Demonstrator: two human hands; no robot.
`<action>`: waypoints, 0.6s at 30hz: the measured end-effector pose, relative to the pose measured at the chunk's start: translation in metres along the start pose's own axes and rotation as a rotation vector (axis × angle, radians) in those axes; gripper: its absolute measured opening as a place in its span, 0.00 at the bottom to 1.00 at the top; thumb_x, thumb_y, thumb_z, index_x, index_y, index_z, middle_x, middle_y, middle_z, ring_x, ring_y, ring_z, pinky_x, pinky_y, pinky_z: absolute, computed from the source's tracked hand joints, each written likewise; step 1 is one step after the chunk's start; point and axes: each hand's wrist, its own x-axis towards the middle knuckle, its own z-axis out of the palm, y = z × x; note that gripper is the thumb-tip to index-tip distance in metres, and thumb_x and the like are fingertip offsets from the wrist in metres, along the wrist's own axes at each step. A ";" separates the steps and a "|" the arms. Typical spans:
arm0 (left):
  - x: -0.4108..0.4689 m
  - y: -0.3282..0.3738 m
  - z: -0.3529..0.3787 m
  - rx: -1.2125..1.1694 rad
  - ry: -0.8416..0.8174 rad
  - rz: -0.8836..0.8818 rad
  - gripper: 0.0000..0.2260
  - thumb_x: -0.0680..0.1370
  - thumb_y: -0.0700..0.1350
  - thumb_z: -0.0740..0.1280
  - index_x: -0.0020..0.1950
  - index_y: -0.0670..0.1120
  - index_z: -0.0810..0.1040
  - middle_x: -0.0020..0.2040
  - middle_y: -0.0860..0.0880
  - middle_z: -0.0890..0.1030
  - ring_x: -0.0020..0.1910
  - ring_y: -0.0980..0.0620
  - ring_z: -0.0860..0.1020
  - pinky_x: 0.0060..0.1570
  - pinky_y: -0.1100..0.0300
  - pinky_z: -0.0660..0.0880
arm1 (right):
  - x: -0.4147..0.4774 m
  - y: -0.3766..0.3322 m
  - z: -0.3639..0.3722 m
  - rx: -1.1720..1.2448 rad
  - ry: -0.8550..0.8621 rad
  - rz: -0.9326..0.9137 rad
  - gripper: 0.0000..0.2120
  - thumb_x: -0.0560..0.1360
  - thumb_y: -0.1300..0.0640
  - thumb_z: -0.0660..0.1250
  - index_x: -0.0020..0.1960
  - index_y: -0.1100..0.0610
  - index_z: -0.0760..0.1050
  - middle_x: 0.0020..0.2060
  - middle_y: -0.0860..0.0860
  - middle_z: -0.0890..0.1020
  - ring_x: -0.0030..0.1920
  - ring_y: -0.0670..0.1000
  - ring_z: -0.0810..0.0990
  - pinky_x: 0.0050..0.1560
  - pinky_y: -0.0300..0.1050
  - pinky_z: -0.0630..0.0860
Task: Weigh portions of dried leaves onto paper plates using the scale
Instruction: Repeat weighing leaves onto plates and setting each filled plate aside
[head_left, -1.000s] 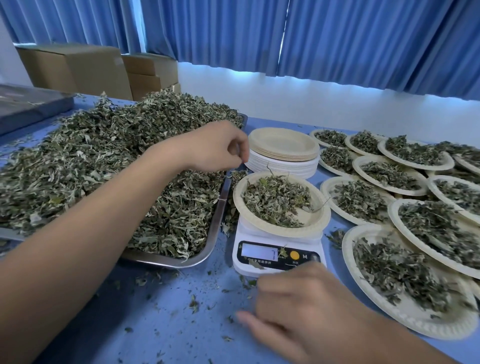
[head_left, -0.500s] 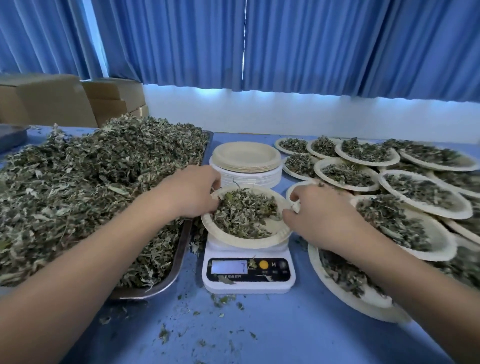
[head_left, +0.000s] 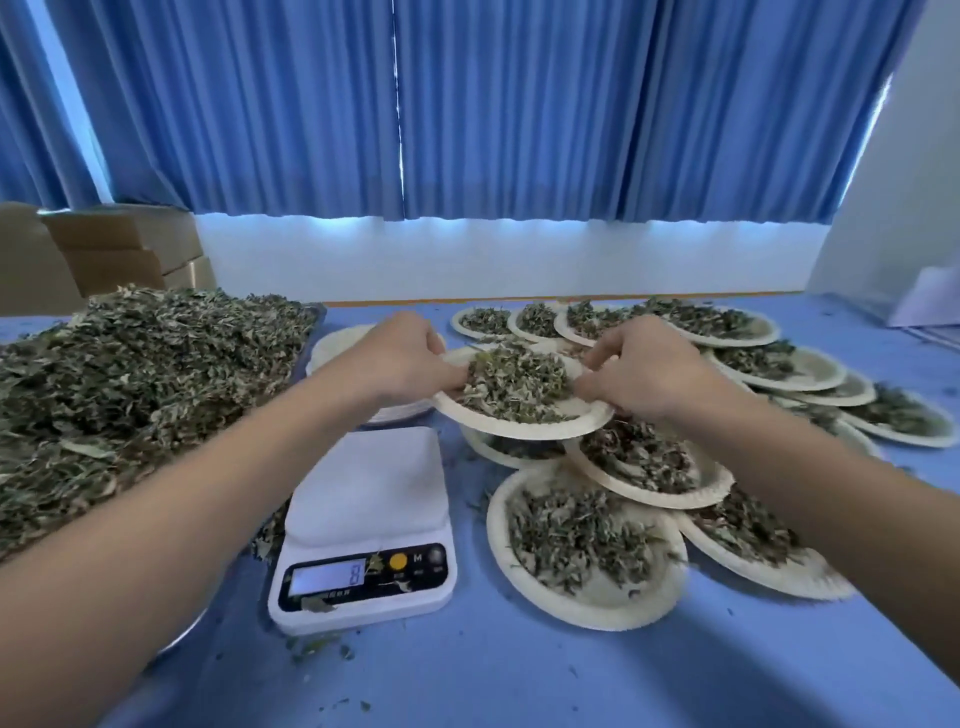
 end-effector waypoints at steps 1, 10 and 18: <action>0.007 0.012 0.006 -0.041 -0.025 -0.004 0.06 0.74 0.46 0.73 0.43 0.47 0.78 0.35 0.46 0.70 0.31 0.50 0.64 0.25 0.61 0.58 | 0.005 0.012 -0.009 0.016 0.003 0.016 0.05 0.71 0.55 0.78 0.42 0.54 0.83 0.33 0.44 0.78 0.31 0.42 0.75 0.29 0.37 0.67; 0.102 0.105 0.069 -0.170 -0.143 -0.042 0.04 0.75 0.37 0.68 0.49 0.41 0.81 0.31 0.43 0.70 0.21 0.51 0.63 0.26 0.62 0.61 | 0.079 0.106 -0.079 0.124 -0.021 0.193 0.06 0.76 0.60 0.75 0.50 0.62 0.82 0.22 0.52 0.75 0.20 0.47 0.69 0.22 0.36 0.66; 0.206 0.142 0.106 -0.089 -0.119 0.021 0.11 0.79 0.39 0.70 0.58 0.33 0.81 0.40 0.37 0.78 0.29 0.43 0.72 0.37 0.52 0.72 | 0.180 0.144 -0.097 0.127 0.069 0.183 0.13 0.76 0.59 0.75 0.55 0.67 0.82 0.32 0.56 0.74 0.31 0.54 0.70 0.30 0.43 0.68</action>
